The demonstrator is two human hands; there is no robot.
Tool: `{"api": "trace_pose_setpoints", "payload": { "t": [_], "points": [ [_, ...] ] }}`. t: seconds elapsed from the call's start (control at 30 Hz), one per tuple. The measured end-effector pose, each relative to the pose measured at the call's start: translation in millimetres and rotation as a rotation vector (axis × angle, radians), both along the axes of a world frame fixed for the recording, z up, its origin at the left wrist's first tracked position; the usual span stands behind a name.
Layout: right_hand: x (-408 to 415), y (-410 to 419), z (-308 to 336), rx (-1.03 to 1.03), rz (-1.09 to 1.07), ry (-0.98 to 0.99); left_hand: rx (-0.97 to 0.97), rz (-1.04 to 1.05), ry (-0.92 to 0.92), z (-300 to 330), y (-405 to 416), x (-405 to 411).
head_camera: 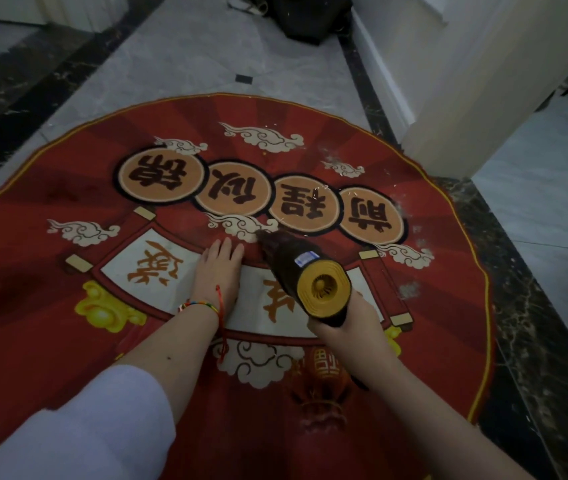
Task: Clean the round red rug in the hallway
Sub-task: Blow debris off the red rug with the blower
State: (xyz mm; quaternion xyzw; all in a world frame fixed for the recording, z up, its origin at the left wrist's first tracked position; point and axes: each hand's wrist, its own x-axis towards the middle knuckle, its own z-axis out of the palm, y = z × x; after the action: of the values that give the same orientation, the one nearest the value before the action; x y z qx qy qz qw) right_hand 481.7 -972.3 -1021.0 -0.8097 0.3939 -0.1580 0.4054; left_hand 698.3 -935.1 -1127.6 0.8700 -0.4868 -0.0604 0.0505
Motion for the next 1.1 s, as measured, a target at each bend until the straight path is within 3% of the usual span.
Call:
{"api": "trace_pose_setpoints", "payload": {
  "t": [0.73, 1.1],
  "points": [
    [18, -27, -3, 0.083, -0.205, -0.044, -0.029, -0.061, 0.047, 0, -26, -32],
    [-44, -3, -2, 0.025, -0.235, -0.019, 0.010, -0.137, 0.085, 5, -37, -47]
  ]
}}
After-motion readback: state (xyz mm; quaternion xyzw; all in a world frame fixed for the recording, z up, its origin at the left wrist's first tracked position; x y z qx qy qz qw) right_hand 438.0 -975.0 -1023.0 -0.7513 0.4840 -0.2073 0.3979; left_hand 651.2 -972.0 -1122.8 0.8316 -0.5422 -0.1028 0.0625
